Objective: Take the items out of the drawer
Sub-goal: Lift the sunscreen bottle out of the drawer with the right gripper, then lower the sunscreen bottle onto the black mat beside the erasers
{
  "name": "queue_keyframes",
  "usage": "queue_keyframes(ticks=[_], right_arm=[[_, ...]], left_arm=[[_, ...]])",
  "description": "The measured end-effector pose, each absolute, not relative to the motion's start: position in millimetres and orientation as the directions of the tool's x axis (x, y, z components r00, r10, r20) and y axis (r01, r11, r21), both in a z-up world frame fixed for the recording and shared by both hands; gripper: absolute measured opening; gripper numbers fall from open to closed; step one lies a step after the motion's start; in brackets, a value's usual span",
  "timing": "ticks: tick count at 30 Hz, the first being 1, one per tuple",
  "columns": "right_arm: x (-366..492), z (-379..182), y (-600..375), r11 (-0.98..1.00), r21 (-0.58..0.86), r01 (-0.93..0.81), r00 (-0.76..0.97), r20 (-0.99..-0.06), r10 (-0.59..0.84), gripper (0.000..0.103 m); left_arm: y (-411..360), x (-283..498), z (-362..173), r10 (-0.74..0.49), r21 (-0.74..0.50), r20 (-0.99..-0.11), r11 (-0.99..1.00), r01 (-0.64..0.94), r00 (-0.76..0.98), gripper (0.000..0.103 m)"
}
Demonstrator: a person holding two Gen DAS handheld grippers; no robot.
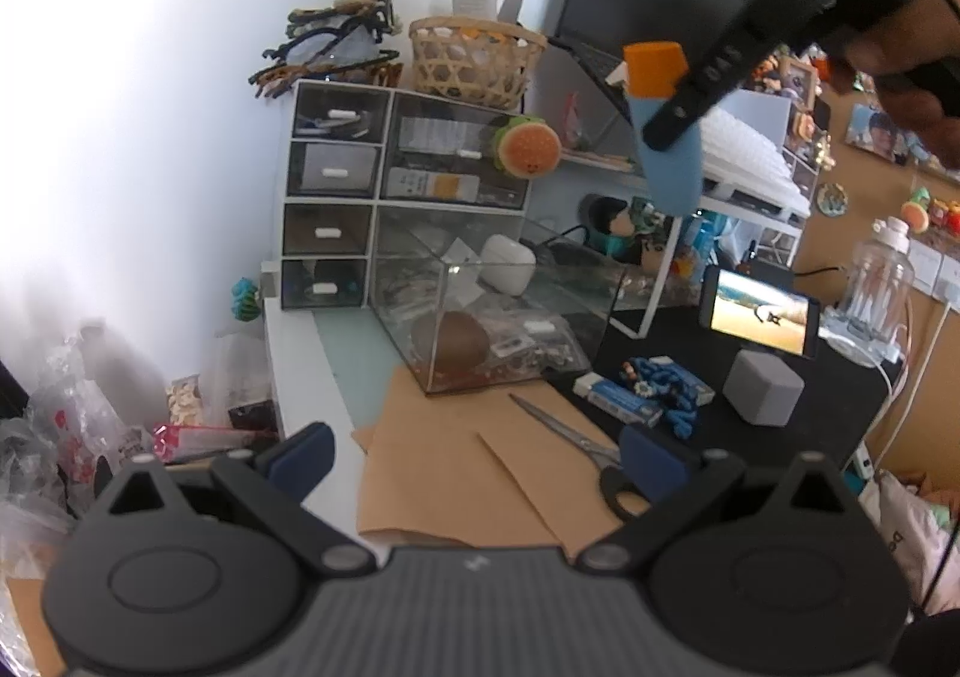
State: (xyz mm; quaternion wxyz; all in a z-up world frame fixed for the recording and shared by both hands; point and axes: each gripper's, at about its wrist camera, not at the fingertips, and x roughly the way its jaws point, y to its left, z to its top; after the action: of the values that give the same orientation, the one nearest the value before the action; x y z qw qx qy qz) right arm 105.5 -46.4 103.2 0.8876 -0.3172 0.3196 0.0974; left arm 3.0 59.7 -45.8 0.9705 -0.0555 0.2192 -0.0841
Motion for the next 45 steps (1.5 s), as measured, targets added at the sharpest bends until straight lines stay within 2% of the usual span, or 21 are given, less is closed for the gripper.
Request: queue_keyframes(ticks=[18, 31, 45], right_arm=[[90, 41, -66, 0.74, -0.512, -0.436, 0.668, -0.735, -0.115, 0.026], [107, 11, -79, 0.791, -0.408, -0.456, 0.545, -0.831, -0.114, 0.026], [123, -10, -85, 0.804, -0.38, -0.458, 0.461, -0.874, -0.15, 0.026]], left_arm=[[59, 1, -47, -0.202, -0.14, -0.413, 0.977, 0.158, 0.888, 0.103], [61, 4, -49, -0.201, -0.149, -0.42, 0.977, 0.152, 0.885, 0.103], [64, 6, -50, -0.205, -0.161, -0.423, 0.975, 0.15, 0.883, 0.103]])
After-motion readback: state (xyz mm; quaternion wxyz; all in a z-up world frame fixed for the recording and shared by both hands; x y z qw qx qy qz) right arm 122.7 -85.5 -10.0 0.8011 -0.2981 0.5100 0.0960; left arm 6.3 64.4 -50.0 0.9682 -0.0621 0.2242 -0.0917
